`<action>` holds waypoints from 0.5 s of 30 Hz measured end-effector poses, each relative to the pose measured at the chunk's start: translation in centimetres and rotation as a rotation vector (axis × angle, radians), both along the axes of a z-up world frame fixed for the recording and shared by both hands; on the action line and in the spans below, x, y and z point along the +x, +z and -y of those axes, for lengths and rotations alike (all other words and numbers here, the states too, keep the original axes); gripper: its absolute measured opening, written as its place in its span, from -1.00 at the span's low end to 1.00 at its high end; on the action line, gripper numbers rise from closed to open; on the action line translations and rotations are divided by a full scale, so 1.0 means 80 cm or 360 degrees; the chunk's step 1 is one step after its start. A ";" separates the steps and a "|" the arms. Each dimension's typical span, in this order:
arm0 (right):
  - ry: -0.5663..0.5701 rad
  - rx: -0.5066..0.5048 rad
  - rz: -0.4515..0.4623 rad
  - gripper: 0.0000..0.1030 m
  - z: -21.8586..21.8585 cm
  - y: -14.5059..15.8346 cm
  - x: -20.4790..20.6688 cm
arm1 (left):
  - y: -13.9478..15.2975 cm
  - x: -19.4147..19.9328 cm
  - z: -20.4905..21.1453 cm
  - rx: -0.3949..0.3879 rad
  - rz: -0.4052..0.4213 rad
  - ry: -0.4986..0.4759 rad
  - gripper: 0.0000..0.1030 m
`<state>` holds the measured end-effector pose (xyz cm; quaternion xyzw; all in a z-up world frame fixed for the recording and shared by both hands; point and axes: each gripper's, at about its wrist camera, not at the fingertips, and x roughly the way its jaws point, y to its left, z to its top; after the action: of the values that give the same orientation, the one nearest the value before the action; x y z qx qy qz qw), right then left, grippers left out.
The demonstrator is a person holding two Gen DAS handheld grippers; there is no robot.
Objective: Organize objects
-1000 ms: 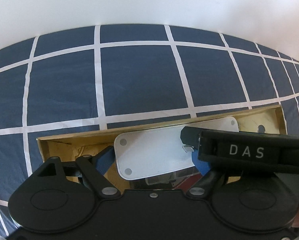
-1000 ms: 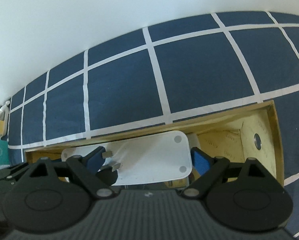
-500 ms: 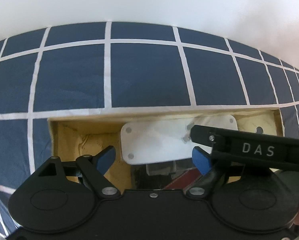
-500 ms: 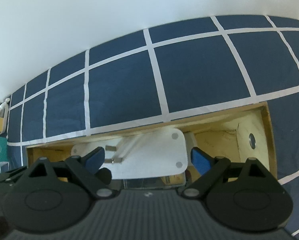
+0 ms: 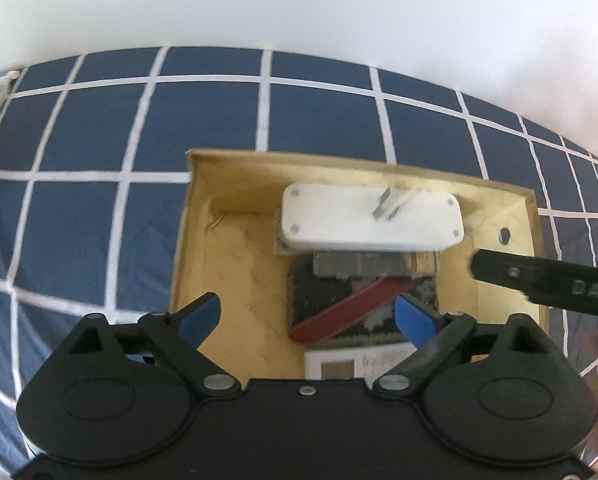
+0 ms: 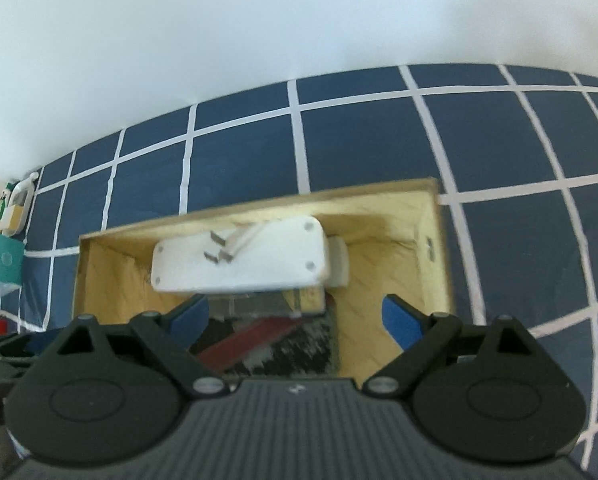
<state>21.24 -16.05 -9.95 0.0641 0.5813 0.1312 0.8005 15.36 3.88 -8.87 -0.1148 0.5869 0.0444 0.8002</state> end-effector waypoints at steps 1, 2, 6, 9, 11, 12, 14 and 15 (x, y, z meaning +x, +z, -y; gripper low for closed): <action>0.0006 -0.0009 0.0007 0.82 0.005 0.004 -0.007 | 0.004 -0.007 0.000 0.0008 0.0003 0.0007 0.83; 0.0012 -0.0015 0.0013 0.83 0.010 0.008 -0.014 | 0.007 -0.013 0.000 0.0012 0.0006 0.0018 0.84; 0.0015 -0.0035 0.0049 0.93 0.027 0.021 -0.038 | 0.020 -0.040 0.001 0.0033 0.0024 0.0055 0.88; 0.0011 -0.0053 0.0073 0.95 0.037 0.031 -0.056 | 0.032 -0.058 0.003 0.0067 0.0048 0.0067 0.96; 0.0005 -0.0038 0.0081 0.99 0.044 0.037 -0.068 | 0.039 -0.070 0.004 0.0081 0.0060 0.0075 0.99; 0.0004 -0.0032 0.0079 1.00 0.047 0.040 -0.073 | 0.042 -0.075 0.005 0.0087 0.0067 0.0080 1.00; 0.0014 -0.0027 0.0083 1.00 0.052 0.045 -0.085 | 0.047 -0.087 0.007 0.0100 0.0070 0.0085 1.00; 0.0020 -0.0030 0.0082 1.00 0.052 0.047 -0.090 | 0.050 -0.092 0.008 0.0106 0.0075 0.0084 1.00</action>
<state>14.07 -20.24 -6.17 0.0493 0.5622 0.1324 0.8149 7.99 3.23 -4.90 -0.1045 0.5628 0.0822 0.8158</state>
